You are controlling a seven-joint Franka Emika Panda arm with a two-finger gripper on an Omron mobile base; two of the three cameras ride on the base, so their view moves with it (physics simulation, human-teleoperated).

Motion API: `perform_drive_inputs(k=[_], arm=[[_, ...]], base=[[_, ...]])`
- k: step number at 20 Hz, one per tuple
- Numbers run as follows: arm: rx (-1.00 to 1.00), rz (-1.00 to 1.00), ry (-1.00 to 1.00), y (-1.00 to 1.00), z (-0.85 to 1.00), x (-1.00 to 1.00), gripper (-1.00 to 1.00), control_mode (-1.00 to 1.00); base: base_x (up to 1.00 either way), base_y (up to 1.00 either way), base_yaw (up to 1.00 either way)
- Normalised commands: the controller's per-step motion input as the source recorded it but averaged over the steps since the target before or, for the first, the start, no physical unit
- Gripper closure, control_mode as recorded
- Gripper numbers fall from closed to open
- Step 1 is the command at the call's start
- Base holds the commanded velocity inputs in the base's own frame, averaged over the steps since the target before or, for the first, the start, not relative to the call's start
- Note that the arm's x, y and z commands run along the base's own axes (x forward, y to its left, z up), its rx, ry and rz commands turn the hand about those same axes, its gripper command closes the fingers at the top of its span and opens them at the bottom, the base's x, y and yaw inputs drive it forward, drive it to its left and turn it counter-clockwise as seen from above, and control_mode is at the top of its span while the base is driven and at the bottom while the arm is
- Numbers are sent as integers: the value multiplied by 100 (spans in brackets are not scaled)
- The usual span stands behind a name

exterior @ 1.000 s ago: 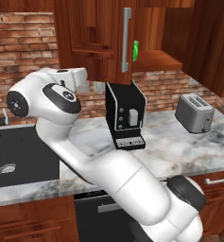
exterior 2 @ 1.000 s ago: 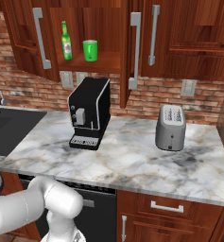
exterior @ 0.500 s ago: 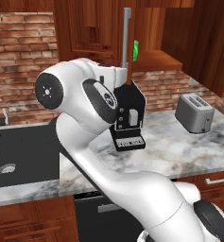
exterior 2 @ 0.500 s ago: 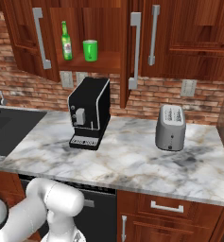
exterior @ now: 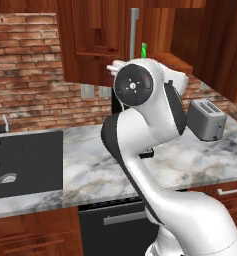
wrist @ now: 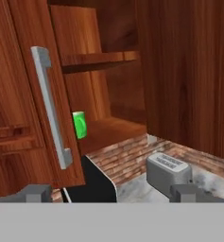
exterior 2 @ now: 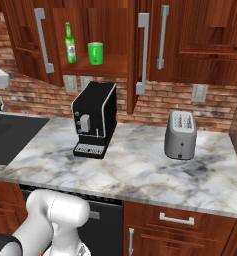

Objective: Open the cabinet directly in front. Then move the beer and the mug to the dining counter with the jar on it.

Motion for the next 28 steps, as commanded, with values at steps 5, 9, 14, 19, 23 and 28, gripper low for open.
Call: perform_drive_inputs(k=[5, 9, 14, 19, 23, 28], arm=[[11, 5, 0, -98, 4, 0, -100, -100], [12, 7, 0, -88, 24, 0, -100, -100], [7, 14, -1, -62, 5, 2, -100, -100], [0, 15, -1, -16, 0, 2, -100, -100], [0, 0, 0, 0, -3, 2, -100, -100], [1, 1, 0, 0, -3, 20, -100, -100]], base=[[0, 0, 0], [0, 0, 0], [0, 0, 0], [0, 0, 0], [0, 0, 0], [0, 0, 0]])
